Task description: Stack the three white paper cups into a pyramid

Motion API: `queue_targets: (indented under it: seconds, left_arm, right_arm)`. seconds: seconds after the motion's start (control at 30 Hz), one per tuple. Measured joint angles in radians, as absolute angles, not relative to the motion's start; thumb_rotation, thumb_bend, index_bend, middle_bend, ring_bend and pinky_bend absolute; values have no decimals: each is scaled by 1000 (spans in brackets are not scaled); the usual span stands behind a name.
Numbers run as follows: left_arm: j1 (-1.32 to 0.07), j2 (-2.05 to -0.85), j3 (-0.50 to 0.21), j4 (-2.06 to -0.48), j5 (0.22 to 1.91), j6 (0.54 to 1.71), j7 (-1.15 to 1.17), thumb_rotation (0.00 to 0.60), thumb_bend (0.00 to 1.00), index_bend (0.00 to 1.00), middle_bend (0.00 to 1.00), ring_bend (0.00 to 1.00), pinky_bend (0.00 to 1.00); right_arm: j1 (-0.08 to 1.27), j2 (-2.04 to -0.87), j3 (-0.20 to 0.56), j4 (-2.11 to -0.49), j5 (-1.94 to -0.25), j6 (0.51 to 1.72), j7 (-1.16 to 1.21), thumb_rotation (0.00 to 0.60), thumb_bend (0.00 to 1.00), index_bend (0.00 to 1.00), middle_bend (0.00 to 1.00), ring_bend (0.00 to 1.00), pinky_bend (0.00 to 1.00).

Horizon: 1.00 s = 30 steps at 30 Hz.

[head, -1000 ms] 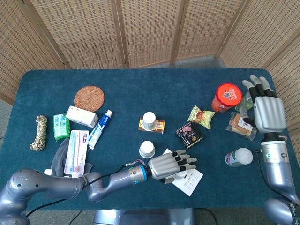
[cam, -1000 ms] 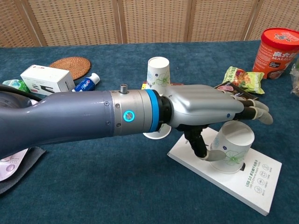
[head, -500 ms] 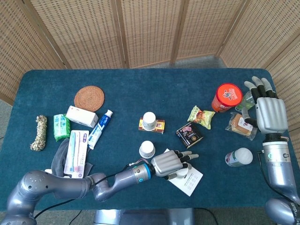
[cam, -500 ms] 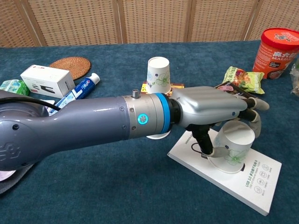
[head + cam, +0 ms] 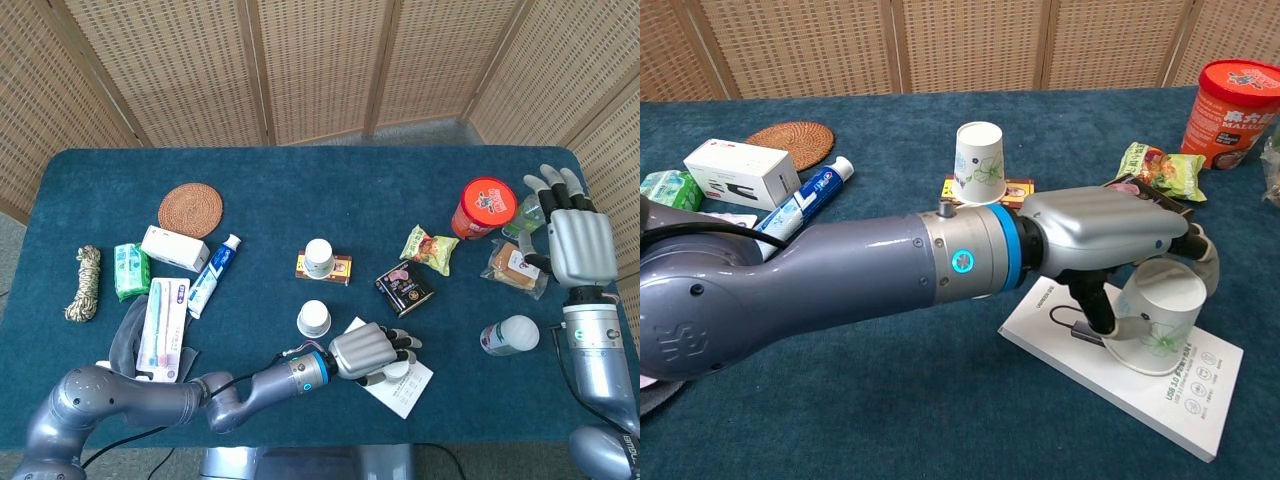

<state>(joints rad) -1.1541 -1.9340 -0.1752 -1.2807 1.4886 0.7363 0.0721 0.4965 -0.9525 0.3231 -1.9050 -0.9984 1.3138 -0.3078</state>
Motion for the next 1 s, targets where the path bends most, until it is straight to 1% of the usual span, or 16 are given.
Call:
queue_targets:
  seconds: [0.27, 0.47, 0.77, 1.0]
  left_arm:
    - [-1143, -1921, -170, -1284, 1489, 762, 51, 600, 535, 482, 215, 246, 552]
    - [-1115, -1859, -162, -1342, 1500, 806, 32, 600, 535, 479, 213, 246, 552]
    - [-1038, -1686, -149, -1514, 1538, 927, -16, 600, 535, 479, 213, 246, 552]
    - [-974, -1533, -120, -1654, 1571, 995, -25, 600, 535, 477, 212, 246, 551]
  right_arm:
    - [494, -950, 325, -1900, -996, 1307, -303, 600, 485, 155, 93, 7, 283]
    - [500, -950, 328, -1891, -994, 1294, -302, 600, 484, 155, 92, 6, 276]
    - [516, -959, 330, -1863, -968, 1263, -310, 600, 483, 155, 92, 0, 267]
    - [527, -965, 331, -1838, -952, 1237, -305, 600, 485, 156, 92, 0, 263]
